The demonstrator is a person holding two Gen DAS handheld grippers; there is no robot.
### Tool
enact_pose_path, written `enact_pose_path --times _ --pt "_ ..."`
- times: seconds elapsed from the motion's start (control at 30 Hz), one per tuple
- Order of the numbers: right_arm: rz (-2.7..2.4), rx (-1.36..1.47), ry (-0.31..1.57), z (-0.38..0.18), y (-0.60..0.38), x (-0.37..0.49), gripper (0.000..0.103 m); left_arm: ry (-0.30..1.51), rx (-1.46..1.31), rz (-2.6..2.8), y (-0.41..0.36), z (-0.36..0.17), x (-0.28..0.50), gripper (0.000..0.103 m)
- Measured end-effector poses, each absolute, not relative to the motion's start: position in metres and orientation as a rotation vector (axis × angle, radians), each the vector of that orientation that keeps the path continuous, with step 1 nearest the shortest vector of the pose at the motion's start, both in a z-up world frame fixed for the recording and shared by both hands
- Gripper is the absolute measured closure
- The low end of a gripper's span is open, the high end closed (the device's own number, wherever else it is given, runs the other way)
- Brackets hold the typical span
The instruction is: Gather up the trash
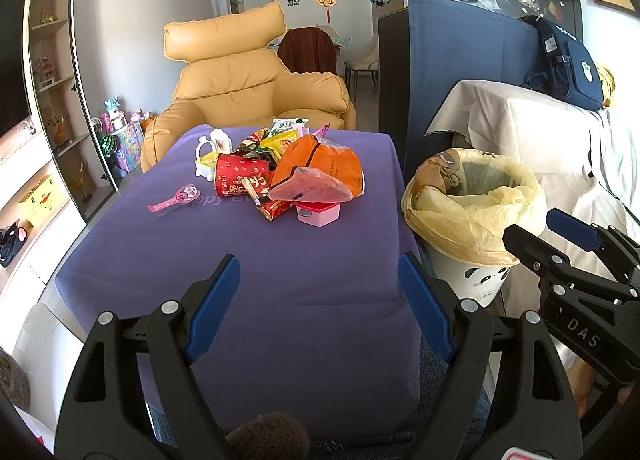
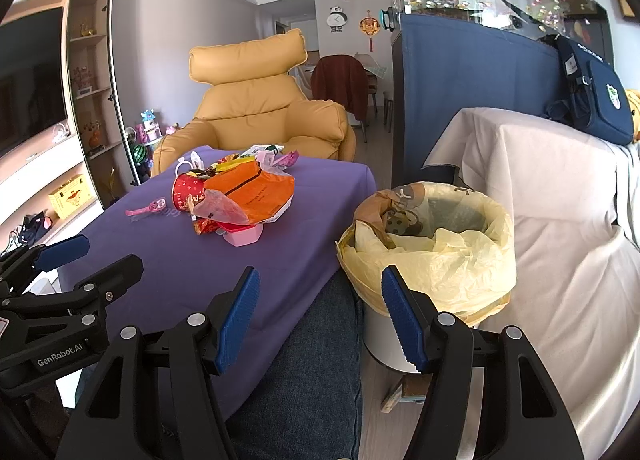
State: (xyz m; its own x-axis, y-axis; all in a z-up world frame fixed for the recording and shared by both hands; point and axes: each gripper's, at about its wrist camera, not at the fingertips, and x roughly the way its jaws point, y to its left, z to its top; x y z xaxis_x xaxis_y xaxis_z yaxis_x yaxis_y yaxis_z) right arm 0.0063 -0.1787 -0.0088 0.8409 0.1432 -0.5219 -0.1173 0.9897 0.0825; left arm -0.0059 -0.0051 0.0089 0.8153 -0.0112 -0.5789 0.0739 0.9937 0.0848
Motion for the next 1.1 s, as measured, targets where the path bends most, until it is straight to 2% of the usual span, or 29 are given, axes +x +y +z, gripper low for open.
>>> enact_pose_path --times 0.77,1.1 --pt "0.116 0.048 0.557 -0.010 -0.183 0.012 0.043 0.599 0.087 -0.047 0.001 0.018 0.003 0.026" --pt "0.118 -0.018 0.555 -0.013 -0.178 0.065 0.043 0.661 0.013 -0.084 0.041 -0.011 0.073 0.026"
